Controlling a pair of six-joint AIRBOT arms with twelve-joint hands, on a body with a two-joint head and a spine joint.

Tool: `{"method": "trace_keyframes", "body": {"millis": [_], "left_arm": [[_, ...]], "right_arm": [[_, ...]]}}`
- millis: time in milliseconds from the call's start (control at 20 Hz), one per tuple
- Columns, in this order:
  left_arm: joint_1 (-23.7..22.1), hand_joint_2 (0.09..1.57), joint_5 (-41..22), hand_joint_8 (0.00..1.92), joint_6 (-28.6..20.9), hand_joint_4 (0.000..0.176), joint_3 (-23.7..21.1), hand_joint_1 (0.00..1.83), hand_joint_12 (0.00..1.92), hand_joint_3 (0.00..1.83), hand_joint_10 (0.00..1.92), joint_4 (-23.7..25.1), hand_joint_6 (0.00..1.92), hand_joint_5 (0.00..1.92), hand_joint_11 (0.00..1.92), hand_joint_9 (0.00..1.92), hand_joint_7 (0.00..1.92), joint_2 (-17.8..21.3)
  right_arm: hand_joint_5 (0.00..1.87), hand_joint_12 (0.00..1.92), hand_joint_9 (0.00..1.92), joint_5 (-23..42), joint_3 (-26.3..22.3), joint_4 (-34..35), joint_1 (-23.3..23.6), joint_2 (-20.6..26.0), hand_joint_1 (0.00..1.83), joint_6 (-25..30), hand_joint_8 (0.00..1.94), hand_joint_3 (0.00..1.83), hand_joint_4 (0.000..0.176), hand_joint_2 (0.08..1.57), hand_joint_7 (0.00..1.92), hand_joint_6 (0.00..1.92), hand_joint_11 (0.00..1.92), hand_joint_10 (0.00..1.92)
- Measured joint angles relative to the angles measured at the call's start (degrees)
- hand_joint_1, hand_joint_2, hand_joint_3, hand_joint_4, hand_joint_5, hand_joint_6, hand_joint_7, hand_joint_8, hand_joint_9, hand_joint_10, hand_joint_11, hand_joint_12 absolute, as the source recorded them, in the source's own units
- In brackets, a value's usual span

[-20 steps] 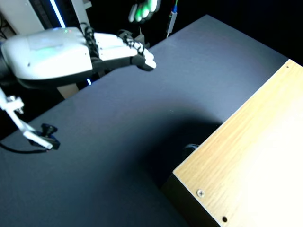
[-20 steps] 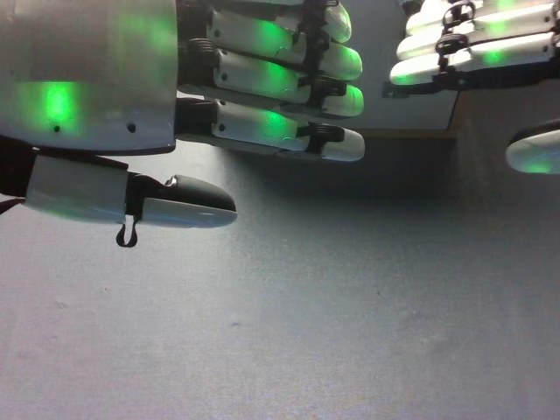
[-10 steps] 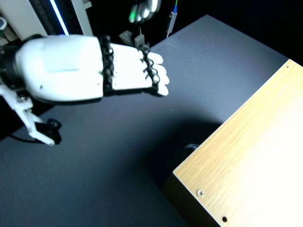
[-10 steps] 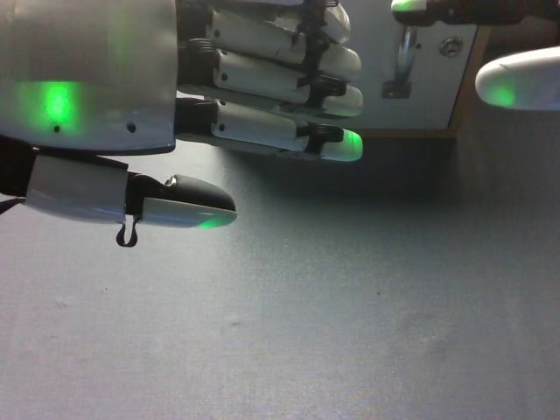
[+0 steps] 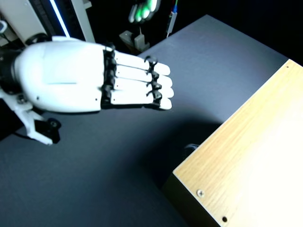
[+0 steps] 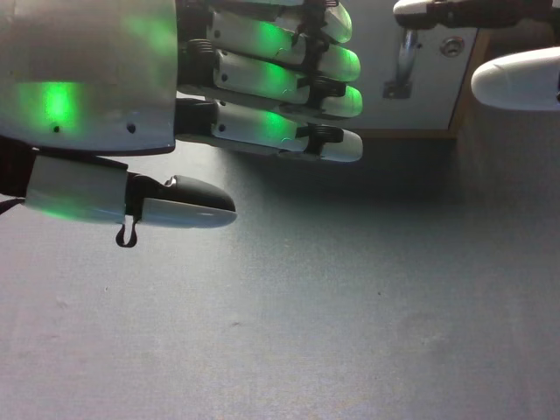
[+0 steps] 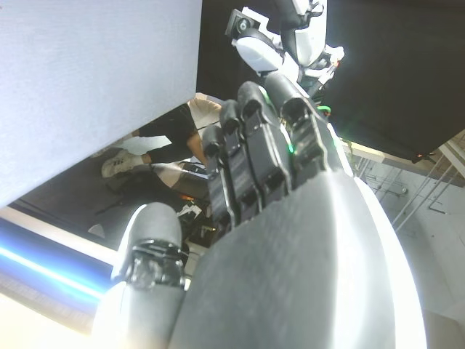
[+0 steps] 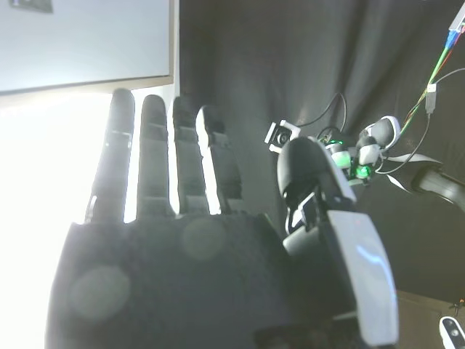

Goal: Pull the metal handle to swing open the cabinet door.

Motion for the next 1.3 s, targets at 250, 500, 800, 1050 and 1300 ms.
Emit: {"method": "trace_keyframes", "body": {"millis": [250, 500, 800, 1050, 1300], "left_arm": [[0.0, 1.57, 0.02, 0.0, 0.0, 0.0, 0.0, 0.0, 0.78, 0.03, 0.0, 0.0, 0.0, 0.39, 0.0, 0.36, 0.4, 0.0], [0.0, 1.57, 0.04, 0.0, 0.0, 0.0, 0.02, 0.0, 0.78, 0.05, 0.0, 0.02, 0.0, 0.39, 0.0, 0.35, 0.39, 0.0], [0.0, 1.57, 0.07, 0.0, 0.0, 0.0, 0.02, 0.0, 0.77, 0.05, 0.0, 0.04, 0.0, 0.38, 0.0, 0.34, 0.38, 0.0], [0.0, 1.57, 0.0, 0.0, 0.0, 0.0, 0.02, 0.0, 0.77, 0.04, 0.0, 0.02, 0.0, 0.38, 0.0, 0.34, 0.38, 0.0], [0.0, 1.57, 0.0, 0.0, -0.02, 0.0, 0.02, 0.0, 0.76, 0.04, 0.0, 0.02, 0.0, 0.37, 0.0, 0.34, 0.38, 0.0]], "right_arm": [[0.21, 0.58, 0.19, -6.51, -3.32, 10.01, -1.95, 1.75, 0.0, 0.0, 0.0, 0.04, 0.0, 1.57, 0.22, 0.0, 0.0, 0.0], [0.21, 0.6, 0.2, -11.04, -5.62, 15.78, -3.52, 3.45, 0.0, -0.02, 0.0, 0.04, 0.0, 1.57, 0.23, 0.0, 0.0, 0.0], [0.22, 0.6, 0.2, -16.83, -7.06, 20.92, -3.52, 3.85, 0.0, -0.02, 0.0, 0.03, 0.0, 1.57, 0.23, 0.0, 0.0, 0.0], [0.21, 0.6, 0.2, -22.27, -8.24, 28.63, -4.35, 4.48, 0.0, -0.04, 0.0, 0.04, 0.0, 1.57, 0.22, 0.0, 0.0, 0.0], [0.21, 0.58, 0.19, -26.99, -8.76, 36.46, -4.42, 4.96, 0.0, -0.04, 0.0, 0.04, 0.0, 1.57, 0.22, 0.0, 0.0, 0.0]]}}
